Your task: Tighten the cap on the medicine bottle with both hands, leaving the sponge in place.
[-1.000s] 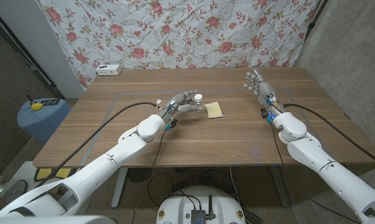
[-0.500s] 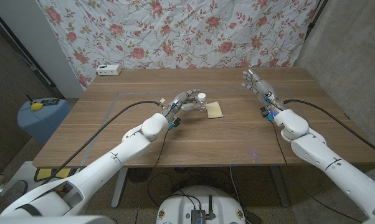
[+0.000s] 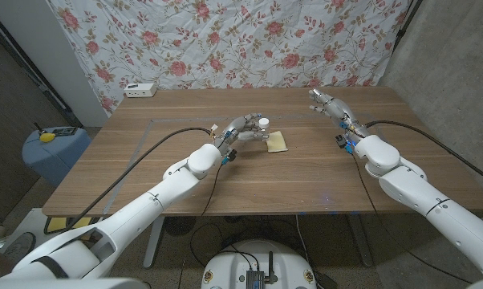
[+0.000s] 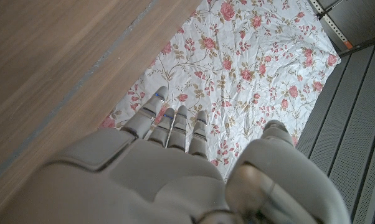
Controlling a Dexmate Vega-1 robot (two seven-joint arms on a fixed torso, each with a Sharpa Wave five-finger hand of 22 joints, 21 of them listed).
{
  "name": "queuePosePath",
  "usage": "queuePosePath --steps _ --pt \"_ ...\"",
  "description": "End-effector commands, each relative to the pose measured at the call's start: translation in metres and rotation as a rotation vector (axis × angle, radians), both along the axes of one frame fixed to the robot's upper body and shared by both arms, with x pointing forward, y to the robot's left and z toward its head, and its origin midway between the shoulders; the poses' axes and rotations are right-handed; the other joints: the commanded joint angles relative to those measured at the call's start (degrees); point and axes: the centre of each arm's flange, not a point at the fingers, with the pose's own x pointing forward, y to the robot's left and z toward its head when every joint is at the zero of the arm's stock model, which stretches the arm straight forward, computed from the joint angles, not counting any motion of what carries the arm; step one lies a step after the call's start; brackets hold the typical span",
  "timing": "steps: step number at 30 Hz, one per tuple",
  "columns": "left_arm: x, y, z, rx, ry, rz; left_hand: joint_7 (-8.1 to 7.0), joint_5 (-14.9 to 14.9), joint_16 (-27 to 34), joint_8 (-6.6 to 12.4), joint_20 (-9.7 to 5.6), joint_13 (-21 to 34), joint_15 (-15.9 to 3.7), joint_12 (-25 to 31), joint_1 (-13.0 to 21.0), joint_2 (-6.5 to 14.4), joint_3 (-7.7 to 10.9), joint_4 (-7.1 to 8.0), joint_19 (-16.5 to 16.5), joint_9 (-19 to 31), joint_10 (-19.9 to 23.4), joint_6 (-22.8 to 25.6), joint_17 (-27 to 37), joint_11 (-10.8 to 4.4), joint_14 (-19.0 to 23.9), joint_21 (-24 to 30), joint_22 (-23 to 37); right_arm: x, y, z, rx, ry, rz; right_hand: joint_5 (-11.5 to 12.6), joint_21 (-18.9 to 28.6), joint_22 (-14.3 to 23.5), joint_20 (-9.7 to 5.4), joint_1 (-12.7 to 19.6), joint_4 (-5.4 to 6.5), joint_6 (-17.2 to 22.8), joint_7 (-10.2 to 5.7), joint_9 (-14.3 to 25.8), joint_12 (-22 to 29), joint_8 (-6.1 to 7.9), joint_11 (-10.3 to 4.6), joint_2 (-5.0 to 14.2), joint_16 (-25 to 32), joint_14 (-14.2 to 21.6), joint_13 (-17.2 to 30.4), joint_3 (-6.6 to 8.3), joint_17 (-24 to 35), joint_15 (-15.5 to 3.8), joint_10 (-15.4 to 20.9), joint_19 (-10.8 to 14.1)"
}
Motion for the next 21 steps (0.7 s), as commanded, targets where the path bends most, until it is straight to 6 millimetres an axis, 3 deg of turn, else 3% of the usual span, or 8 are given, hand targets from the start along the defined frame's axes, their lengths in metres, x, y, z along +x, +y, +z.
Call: queuePosePath --steps 1,16,18,19,20,21 --pt "0.007 -0.013 0.007 0.003 -0.009 -0.009 0.37 -0.2 -0.2 -0.07 -4.28 0.1 -6.59 0.3 0.0 0.4 0.20 0.12 0.7 0.1 0.9 0.8 0.0 -0.16 0.5 0.0 0.1 -0.004 0.003 0.016 -0.111 0.006 -0.055 -0.2 0.2 0.1 -2.62 0.7 -0.64 0.2 1.74 0.2 0.6 0.14 -0.20 -0.16 0.2 0.6 0.1 0.04 0.1 -0.39 0.7 0.7" --pt "0.010 -0.021 0.012 0.007 -0.015 -0.019 0.19 -0.2 -0.2 -0.14 -4.21 0.2 -6.52 0.3 -0.2 0.6 0.45 0.19 0.6 0.1 1.1 1.0 0.0 -0.29 0.7 -0.1 0.1 -0.014 0.014 0.035 -0.241 0.018 -0.103 -0.5 0.1 0.1 -2.39 2.2 -1.76 0.5 1.80 0.1 0.5 0.25 -0.24 -0.38 0.1 0.6 0.1 0.37 0.0 -0.22 0.8 0.7" --pt "0.011 -0.021 0.012 0.008 -0.015 -0.021 0.15 -0.2 -0.2 -0.14 -4.21 0.2 -6.51 0.3 -0.3 0.6 0.46 0.19 0.6 0.1 1.1 1.0 0.0 -0.32 0.7 -0.1 0.1 -0.016 0.016 0.037 -0.264 0.021 -0.105 -0.8 0.1 0.1 -2.40 3.5 -2.76 1.1 -0.25 0.2 0.5 0.49 -0.30 -0.60 0.1 0.7 0.2 0.68 -0.1 -0.19 0.8 0.7" --pt "0.011 -0.021 0.012 0.008 -0.015 -0.021 0.17 -0.2 -0.2 -0.16 -4.16 0.2 -6.54 0.3 -0.2 0.6 0.49 0.19 0.6 0.1 1.1 1.0 0.0 -0.31 0.7 -0.1 0.1 -0.017 0.017 0.038 -0.275 0.023 -0.109 -2.6 -0.1 0.1 -2.26 5.5 -4.46 2.5 -5.07 0.5 0.4 0.76 -0.07 -0.48 0.1 0.8 0.2 1.12 0.1 0.26 0.7 0.5" --pt "0.011 -0.021 0.012 0.007 -0.015 -0.021 0.15 -0.2 -0.3 -0.15 -4.21 0.2 -6.56 0.3 -0.2 0.6 0.51 0.18 0.6 0.1 1.1 1.0 0.0 -0.33 0.7 -0.1 0.1 -0.018 0.018 0.039 -0.287 0.024 -0.116 -4.3 -0.1 0.1 -2.29 6.7 -5.45 2.3 -4.55 0.6 0.4 0.41 -0.20 0.23 0.1 0.4 0.3 1.54 0.2 -0.13 0.6 0.6" --pt "0.011 -0.022 0.012 0.008 -0.016 -0.022 0.14 -0.2 -0.3 -0.15 -4.19 0.2 -6.56 0.3 -0.3 0.6 0.53 0.18 0.6 0.1 1.2 1.1 0.0 -0.24 0.7 -0.1 0.1 -0.019 0.019 0.040 -0.303 0.025 -0.126 -5.0 0.0 0.1 -2.23 7.5 -6.02 1.5 -0.30 0.5 0.3 0.06 -0.33 0.44 0.1 0.5 0.3 1.79 0.1 -0.10 0.6 0.7"
